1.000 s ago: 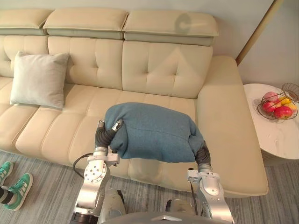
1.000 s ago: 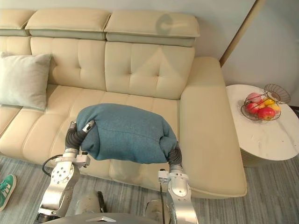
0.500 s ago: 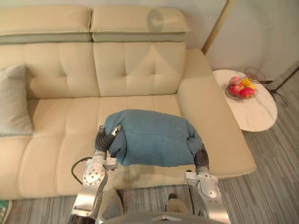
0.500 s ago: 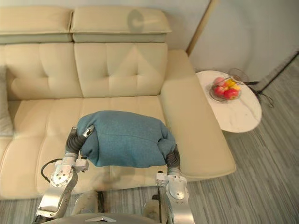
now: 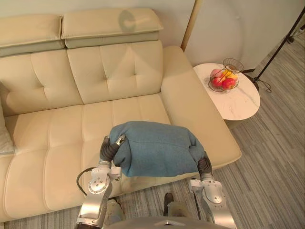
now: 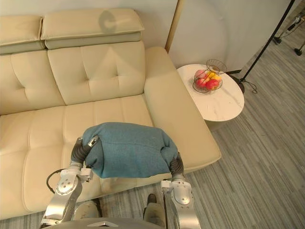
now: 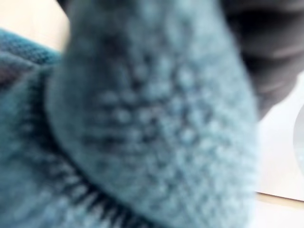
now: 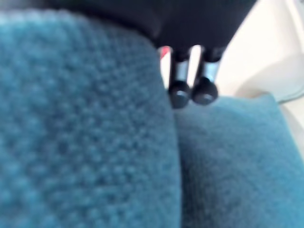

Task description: Pick up cushions and gather them together orderly.

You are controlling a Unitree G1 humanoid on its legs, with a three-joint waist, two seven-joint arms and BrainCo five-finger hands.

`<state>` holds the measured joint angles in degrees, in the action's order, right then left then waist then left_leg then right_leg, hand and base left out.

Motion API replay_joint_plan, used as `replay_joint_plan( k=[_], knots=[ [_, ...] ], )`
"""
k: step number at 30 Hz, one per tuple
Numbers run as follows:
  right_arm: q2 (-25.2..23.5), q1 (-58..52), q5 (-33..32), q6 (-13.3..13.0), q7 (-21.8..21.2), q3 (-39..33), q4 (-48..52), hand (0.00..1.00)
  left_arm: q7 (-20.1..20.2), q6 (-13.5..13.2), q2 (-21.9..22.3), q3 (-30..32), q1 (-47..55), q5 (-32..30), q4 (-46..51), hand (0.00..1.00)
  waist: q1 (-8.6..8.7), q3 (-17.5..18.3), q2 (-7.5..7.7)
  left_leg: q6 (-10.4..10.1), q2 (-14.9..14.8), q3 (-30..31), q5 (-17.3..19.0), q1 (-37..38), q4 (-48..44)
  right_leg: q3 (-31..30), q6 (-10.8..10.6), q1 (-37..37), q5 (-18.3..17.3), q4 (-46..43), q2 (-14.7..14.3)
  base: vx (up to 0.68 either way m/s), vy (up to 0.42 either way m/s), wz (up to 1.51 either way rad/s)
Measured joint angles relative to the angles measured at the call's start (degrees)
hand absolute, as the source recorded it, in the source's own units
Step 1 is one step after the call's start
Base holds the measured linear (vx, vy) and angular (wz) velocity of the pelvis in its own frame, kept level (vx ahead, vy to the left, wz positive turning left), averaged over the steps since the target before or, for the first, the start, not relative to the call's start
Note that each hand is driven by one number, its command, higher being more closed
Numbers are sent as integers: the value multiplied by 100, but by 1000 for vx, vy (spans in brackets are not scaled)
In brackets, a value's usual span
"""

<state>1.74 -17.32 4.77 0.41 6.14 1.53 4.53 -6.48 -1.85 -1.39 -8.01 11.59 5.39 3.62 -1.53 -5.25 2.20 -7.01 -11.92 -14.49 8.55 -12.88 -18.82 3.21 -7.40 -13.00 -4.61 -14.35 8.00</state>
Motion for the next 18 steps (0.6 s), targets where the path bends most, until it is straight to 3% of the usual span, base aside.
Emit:
replay_joint_plan(
  k=[10,18],
  knots=[
    [-4,558,0,1,38,30,-144,100,-119,0,-69,86,-191,-128,-2,100,-71,120,-41,-38,147,38,-625,150,1041,76,93,72,350,710,-43,23,-17,5],
    [119,2397,-7,0,728,507,-148,100,-1164,-1,-445,264,-1665,-354,-2,100,-181,109,-57,3,147,44,-968,-526,1184,52,158,-709,575,636,-65,-88,-7,0]
  ],
)
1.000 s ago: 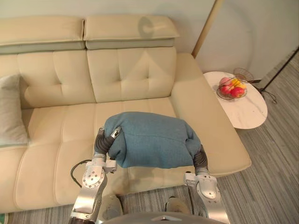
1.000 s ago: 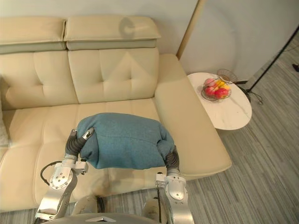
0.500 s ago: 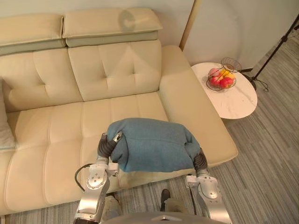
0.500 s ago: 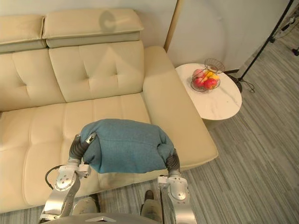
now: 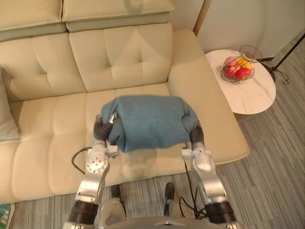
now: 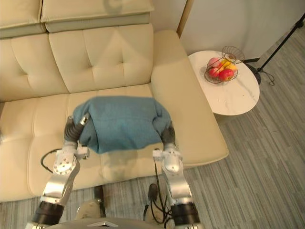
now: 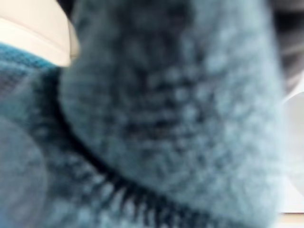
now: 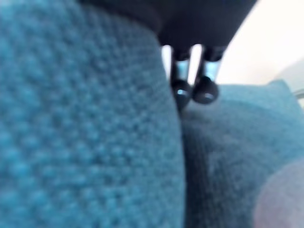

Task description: Pick up cushions and gather them together orderly.

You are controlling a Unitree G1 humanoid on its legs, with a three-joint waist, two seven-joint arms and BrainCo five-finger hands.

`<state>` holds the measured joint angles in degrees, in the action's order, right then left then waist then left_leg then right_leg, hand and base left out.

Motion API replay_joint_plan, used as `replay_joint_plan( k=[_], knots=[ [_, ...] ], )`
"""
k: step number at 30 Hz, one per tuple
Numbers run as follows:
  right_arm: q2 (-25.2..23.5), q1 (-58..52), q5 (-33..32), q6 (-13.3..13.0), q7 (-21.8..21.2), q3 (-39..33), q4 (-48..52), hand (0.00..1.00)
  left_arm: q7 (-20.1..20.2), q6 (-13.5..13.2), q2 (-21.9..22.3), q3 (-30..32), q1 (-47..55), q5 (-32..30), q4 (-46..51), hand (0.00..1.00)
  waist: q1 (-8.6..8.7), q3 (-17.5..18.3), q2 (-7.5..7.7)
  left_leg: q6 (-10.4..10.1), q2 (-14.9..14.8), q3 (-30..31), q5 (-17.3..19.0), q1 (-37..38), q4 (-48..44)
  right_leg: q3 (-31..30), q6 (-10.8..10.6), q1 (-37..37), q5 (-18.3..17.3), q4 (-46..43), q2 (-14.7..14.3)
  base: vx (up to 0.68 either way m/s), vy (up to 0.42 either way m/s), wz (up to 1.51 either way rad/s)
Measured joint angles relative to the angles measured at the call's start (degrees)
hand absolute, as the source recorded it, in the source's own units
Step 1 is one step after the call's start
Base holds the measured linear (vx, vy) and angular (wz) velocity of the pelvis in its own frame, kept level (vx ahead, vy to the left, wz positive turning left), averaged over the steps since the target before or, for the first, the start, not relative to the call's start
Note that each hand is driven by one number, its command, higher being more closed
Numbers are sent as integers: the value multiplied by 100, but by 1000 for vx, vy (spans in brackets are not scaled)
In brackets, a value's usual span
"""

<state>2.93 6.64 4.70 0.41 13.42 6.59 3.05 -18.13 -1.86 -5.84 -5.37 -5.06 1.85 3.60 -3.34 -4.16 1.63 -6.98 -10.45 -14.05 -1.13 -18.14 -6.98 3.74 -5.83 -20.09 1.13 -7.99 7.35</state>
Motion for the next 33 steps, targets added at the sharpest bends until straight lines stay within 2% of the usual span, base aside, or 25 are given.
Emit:
replay_joint_plan(
  k=[3,6,7,12,14,18,22,24,29,30,33],
  knots=[
    [-3,771,17,0,325,50,-20,100,-374,0,-230,72,-674,-101,-56,100,-61,-43,-55,6,6,47,-123,-270,4,22,1,-301,-1,-158,6,-120,-17,10],
    [3,2156,254,0,964,-7,-448,100,-925,0,-556,86,-1997,-103,-571,100,-138,-149,-190,11,21,194,-353,-609,83,123,22,-720,-22,-422,17,-110,-24,23],
    [21,2782,322,0,1209,-95,-626,100,-1120,-1,-701,96,-2665,-104,-873,100,-168,-214,-263,8,59,309,-566,-725,298,170,28,-943,-50,-579,41,-120,-31,30],
    [215,4739,798,38,2102,-505,-895,100,-1683,2,-1100,83,-4813,-232,-1707,100,-290,-531,-368,-16,95,469,-1173,-1237,869,234,64,-1850,-157,-1135,57,-121,-62,21],
    [164,5569,916,89,2481,-783,-1240,100,-1802,71,-1126,214,-5746,-326,-2198,100,-296,-569,-380,-21,105,506,-1444,-1411,1143,298,143,-2234,-244,-1426,78,-39,-73,18],
    [175,6718,919,220,2916,-1023,-1643,100,-1840,172,-1307,319,-7132,-326,-2779,100,-301,-740,-416,-19,94,557,-1604,-1772,1143,331,209,-2671,-322,-1683,90,-15,-76,8],
    [355,7470,906,350,3200,-1155,-1776,100,-1898,219,-1398,323,-8088,-322,-3044,100,-300,-891,-441,-17,71,617,-1837,-2149,1143,450,269,-3017,-358,-1824,96,-1,-74,13],
    [510,7781,912,412,3258,-1147,-1778,100,-1895,274,-1470,310,-8447,-323,-3156,100,-294,-1062,-459,3,64,619,-1931,-2277,1143,517,328,-3127,-399,-1919,108,9,-65,19],
    [781,8284,920,521,3346,-1117,-2047,100,-1784,324,-1730,232,-8838,-386,-3353,100,-290,-1234,-456,45,68,593,-2119,-2774,1143,599,410,-3680,-495,-2199,153,21,-66,14],
    [781,8287,920,519,3351,-1122,-2093,0,-1764,349,-1828,206,-8865,-497,-3393,0,-273,-1287,-459,47,81,586,-2148,-2871,1144,589,423,-3806,-533,-2269,173,19,-86,6],
    [783,8290,915,492,3346,-1129,-2402,0,-1650,432,-2028,176,-8906,-833,-3423,0,-253,-1393,-455,140,105,467,-2338,-3322,1143,573,449,-4277,-534,-2340,189,10,-87,9]
  ],
)
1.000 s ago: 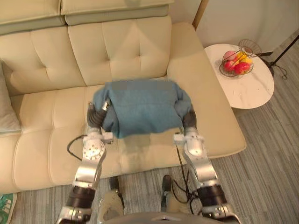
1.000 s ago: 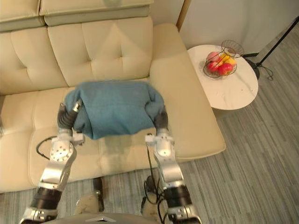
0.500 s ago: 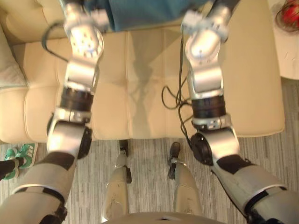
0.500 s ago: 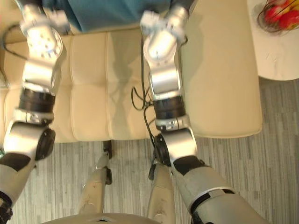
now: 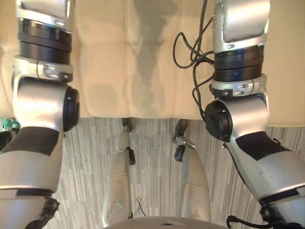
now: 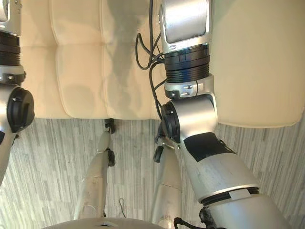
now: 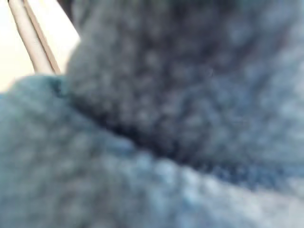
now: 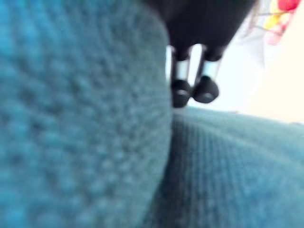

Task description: Pick up cushions and gather them together orderly.

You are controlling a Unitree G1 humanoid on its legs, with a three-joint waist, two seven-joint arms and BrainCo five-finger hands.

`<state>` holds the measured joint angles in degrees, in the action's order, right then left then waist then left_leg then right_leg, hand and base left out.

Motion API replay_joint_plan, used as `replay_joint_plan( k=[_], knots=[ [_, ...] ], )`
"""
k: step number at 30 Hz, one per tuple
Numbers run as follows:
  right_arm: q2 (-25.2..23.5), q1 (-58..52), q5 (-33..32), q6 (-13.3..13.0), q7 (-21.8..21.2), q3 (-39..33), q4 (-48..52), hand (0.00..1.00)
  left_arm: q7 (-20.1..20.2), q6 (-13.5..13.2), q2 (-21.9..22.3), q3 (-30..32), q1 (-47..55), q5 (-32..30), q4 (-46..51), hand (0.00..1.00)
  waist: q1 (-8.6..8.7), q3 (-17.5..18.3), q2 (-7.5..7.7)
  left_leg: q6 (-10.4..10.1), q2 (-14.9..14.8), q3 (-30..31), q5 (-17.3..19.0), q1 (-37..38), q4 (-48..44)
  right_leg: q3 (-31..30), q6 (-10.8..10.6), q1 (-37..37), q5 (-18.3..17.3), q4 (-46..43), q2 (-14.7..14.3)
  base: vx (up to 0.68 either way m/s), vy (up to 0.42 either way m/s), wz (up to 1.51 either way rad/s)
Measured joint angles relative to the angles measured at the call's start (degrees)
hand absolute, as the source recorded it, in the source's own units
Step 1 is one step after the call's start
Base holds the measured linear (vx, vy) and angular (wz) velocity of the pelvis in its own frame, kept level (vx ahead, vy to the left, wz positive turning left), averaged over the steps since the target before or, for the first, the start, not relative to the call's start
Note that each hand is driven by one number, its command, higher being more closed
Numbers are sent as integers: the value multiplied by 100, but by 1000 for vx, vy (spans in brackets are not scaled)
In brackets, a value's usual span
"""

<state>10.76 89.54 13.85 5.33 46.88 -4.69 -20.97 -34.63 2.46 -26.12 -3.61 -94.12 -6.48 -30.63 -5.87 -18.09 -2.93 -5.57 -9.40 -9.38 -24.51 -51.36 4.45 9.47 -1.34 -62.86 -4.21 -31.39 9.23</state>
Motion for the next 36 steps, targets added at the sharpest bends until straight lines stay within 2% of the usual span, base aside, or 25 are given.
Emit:
replay_joint_plan(
  k=[1,5,11,12,13,15,16,17,18,20,23,29,31,36],
  knots=[
    [-23,-9,-9,7,-7,-21,-283,0,18,41,10,-1,-28,-48,-92,0,44,-102,-1,92,23,-60,-101,-187,-1,29,6,-172,16,-34,23,12,-110,18],
    [-118,-246,-71,-15,-78,-53,-739,0,40,77,7,73,0,-115,-218,0,138,-585,1,88,29,-162,-124,-191,-1,-2,17,-223,28,-135,41,5,-124,6],
    [-130,-987,-59,-162,-513,13,-697,0,35,-112,21,369,1011,-230,-7,0,305,-598,3,100,55,-171,-154,-148,-1,-66,76,-269,-44,-201,67,-20,-137,0],
    [-117,-1197,-50,-161,-554,25,-682,0,30,-138,33,368,1314,-230,104,0,330,-599,4,90,76,-172,-123,-162,0,-102,7,-299,-107,-223,121,-51,-113,-12],
    [-105,-1554,-43,-136,-633,55,-622,0,30,-154,32,389,1797,-229,223,0,331,-602,11,80,104,-195,551,-98,-5,-133,-70,-329,-63,-231,59,-34,-79,-6],
    [-113,-2021,-42,-93,-697,100,-392,0,32,-138,217,482,2281,-223,268,0,422,-610,14,-27,191,-239,961,-146,6,-304,-138,-309,65,-67,69,3,-51,11],
    [-121,-2244,-44,-15,-729,116,-305,0,30,-108,382,581,2618,-215,294,0,406,-612,17,-50,204,-272,990,-133,4,-327,-152,-286,162,-7,77,16,-38,1],
    [-159,-2506,-40,32,-807,136,-129,0,26,-57,537,697,3027,-205,298,0,395,-637,52,-48,208,-323,811,-67,2,-404,-172,-281,175,-55,66,9,-56,-22],
    [-208,-2692,-39,66,-878,137,25,0,22,-19,643,822,3306,-199,303,0,377,-641,55,-35,202,-315,477,-23,2,-432,-192,-279,137,-140,56,1,-77,-12],
    [-223,-3168,-17,112,-939,98,446,0,7,77,892,1006,3839,-144,337,0,462,-675,108,12,259,-301,385,66,1,-478,-217,-175,67,-196,106,5,-95,8],
    [-237,-3697,-66,108,-1035,-59,937,0,5,73,1116,1034,4446,53,634,0,474,-686,125,-4,250,-238,394,310,0,-576,-244,122,20,-156,53,22,-121,7],
    [-130,-4526,-249,-27,-1183,-161,1680,0,8,-60,1110,1216,5113,422,1066,0,543,-689,131,-102,199,-315,572,762,3,-676,-262,556,20,-3,-38,-11,-104,-13],
    [-94,-4831,-288,-59,-1242,-292,2042,0,125,-162,1066,1222,5262,660,1212,0,570,-689,131,-91,168,-324,596,859,3,-698,-279,674,52,80,-73,-15,-103,-15],
    [20,-5642,-340,-137,-1480,-572,2725,0,714,-448,851,1286,5881,1131,1698,0,590,-689,129,-35,124,-338,584,1248,1,-681,-271,1098,70,219,-132,15,-93,-7]
  ],
)
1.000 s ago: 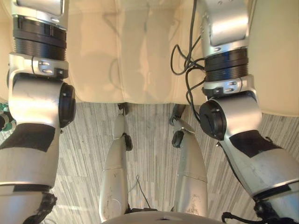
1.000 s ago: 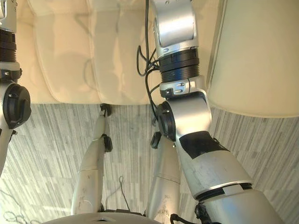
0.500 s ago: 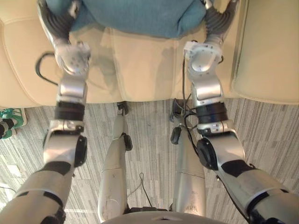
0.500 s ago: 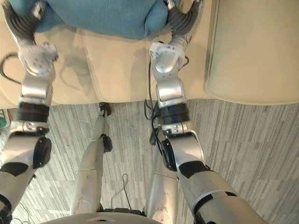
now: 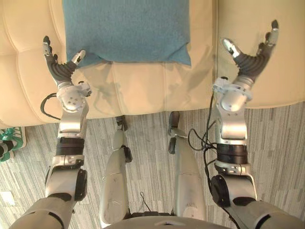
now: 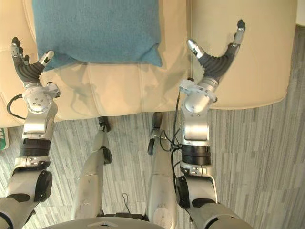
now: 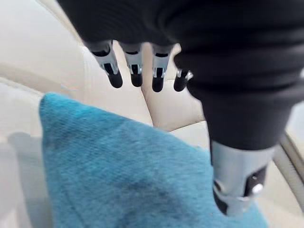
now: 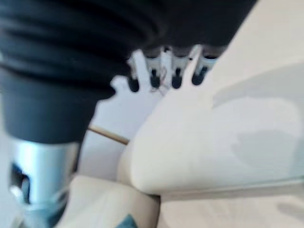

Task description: Pick up cushions and gather them together orderly.

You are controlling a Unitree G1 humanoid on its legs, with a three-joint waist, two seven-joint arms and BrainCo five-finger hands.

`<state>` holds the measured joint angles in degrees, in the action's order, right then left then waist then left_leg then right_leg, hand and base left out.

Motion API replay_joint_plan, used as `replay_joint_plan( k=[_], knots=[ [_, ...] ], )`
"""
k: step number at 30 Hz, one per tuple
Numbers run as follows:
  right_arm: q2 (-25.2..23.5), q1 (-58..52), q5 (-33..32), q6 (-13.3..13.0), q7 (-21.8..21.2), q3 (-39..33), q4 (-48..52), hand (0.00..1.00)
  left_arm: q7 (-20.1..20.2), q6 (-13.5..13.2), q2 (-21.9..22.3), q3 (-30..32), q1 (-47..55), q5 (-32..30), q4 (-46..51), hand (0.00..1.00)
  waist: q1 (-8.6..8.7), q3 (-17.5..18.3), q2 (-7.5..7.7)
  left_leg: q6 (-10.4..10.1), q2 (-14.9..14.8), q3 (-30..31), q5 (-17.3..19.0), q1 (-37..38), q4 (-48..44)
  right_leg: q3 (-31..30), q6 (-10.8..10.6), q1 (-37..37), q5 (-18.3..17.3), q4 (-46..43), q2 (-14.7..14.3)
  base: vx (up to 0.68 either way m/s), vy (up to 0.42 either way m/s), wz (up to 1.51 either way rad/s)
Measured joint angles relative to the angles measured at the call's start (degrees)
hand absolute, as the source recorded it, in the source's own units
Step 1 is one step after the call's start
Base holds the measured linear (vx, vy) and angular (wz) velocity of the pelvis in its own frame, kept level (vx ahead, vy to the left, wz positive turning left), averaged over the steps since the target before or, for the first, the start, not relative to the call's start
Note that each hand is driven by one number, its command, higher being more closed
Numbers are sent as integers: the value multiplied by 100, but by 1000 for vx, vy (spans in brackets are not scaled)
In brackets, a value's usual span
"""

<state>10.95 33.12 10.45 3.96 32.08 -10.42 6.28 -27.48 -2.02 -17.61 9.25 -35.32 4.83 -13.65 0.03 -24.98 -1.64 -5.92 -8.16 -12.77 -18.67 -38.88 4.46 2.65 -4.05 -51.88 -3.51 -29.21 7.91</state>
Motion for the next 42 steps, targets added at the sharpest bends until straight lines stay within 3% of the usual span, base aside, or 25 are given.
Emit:
replay_joint_plan(
  k=[4,12,19,24,36,37,38,42],
  knots=[
    [75,-250,-143,-62,-212,6,201,0,228,-133,-140,258,358,212,203,0,-34,-1,-3,19,-42,-2,39,176,-1,76,33,208,-22,94,-28,11,-85,-4],
    [214,-173,-744,-308,-804,47,127,0,561,-135,-506,449,394,511,77,0,-149,-2,-5,66,-53,-3,103,244,-1,78,37,289,-32,123,-44,15,-77,-1],
    [330,1017,-1290,-398,-1152,450,-1045,0,638,-102,-672,102,-732,654,-788,0,-160,0,-7,45,-51,-7,84,107,-1,34,9,174,15,129,-51,32,-63,0],
    [332,1833,-1303,-376,-1451,788,-1828,0,669,-81,-677,-239,-1478,687,-1258,0,-162,0,-8,33,-49,-27,57,-81,-2,9,8,-22,25,138,-56,42,-57,-1],
    [306,2886,-1306,-332,-1583,1078,-3305,0,786,-28,-671,-771,-2396,684,-2080,0,-178,-16,-38,-1,-64,7,34,-435,-1,78,4,-249,79,299,-62,30,-48,1],
    [302,2948,-1306,-333,-1581,1083,-3414,100,785,-25,-672,-826,-2462,684,-2129,0,-178,-21,-48,-18,-63,21,22,-463,0,102,4,-256,79,304,-52,13,-33,11],
    [300,3052,-1349,-318,-1580,1090,-3535,100,781,-25,-668,-880,-2555,684,-2144,100,-186,-21,-48,-68,-60,34,-13,-530,0,124,3,-303,79,307,-38,11,-45,10],
    [299,3363,-1361,-312,-1553,1123,-3857,100,765,-29,-661,-947,-2785,685,-2295,100,-229,-30,-64,-71,-57,58,-16,-724,0,133,-7,-488,100,296,-28,9,-46,3]
  ],
)
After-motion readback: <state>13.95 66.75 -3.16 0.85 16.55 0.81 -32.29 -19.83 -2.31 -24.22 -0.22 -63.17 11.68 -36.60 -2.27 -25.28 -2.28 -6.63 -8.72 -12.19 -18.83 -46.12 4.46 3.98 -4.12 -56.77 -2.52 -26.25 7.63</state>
